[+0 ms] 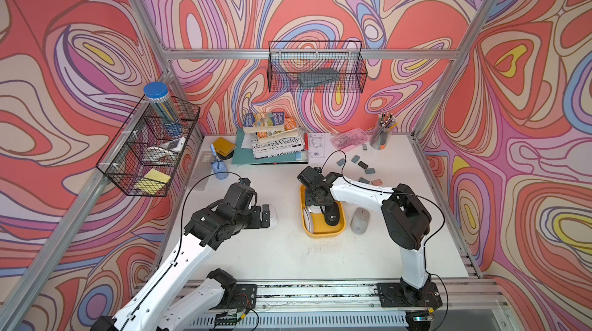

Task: Take out the mouse from the storage box
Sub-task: Pick up the mouse from the storage box, then place the mouse at the center of the board.

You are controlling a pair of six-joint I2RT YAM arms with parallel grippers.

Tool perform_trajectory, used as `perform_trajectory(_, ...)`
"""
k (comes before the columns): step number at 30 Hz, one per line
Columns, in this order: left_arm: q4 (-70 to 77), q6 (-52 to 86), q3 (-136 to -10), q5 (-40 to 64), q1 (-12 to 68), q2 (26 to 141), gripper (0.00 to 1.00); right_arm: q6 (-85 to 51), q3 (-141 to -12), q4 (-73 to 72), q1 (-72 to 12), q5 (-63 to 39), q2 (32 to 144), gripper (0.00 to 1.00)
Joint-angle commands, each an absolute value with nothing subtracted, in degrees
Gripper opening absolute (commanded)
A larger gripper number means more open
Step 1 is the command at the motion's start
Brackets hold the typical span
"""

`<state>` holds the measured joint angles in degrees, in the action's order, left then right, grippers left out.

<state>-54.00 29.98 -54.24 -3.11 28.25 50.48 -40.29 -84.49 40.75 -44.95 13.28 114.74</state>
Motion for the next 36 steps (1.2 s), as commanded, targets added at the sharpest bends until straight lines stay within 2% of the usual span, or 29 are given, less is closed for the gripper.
perform_trajectory(1, -53.24, 29.44, -53.7, -2.81, 28.25, 50.71, 0.99, -40.02, -85.05, 40.81, -45.47, 15.66, 110.4, 0.57)
perform_trajectory(11, -53.26, 29.44, -53.7, -2.72, 28.23, 50.27, 0.99, -38.6, -87.13, 46.26, -45.23, 20.95, 105.98, 0.55)
perform_trajectory(18, -53.08, 29.27, -53.7, -2.37, 28.23, 49.92, 0.99, -38.59, -79.43, 46.31, -39.54, 19.96, 97.69, 0.54)
perform_trajectory(23, -53.09, 29.27, -53.7, -2.02, 28.25, 49.77, 0.99, -37.67, -72.64, 46.54, -30.91, 19.03, 91.12, 0.54)
perform_trajectory(29, -52.98, 29.36, -53.53, -2.02, 28.25, 49.12, 0.99, -35.64, -63.19, 44.2, -15.37, 14.32, 85.96, 0.54)
perform_trajectory(33, -52.95, 29.35, -53.53, -1.93, 28.3, 49.2, 0.99, -35.47, -58.26, 41.1, -8.72, 11.43, 86.48, 0.54)
perform_trajectory(36, -52.98, 29.35, -53.66, -1.87, 28.23, 49.37, 0.99, -35.57, -55.73, 38.96, -7.28, 10.45, 89.15, 0.54)
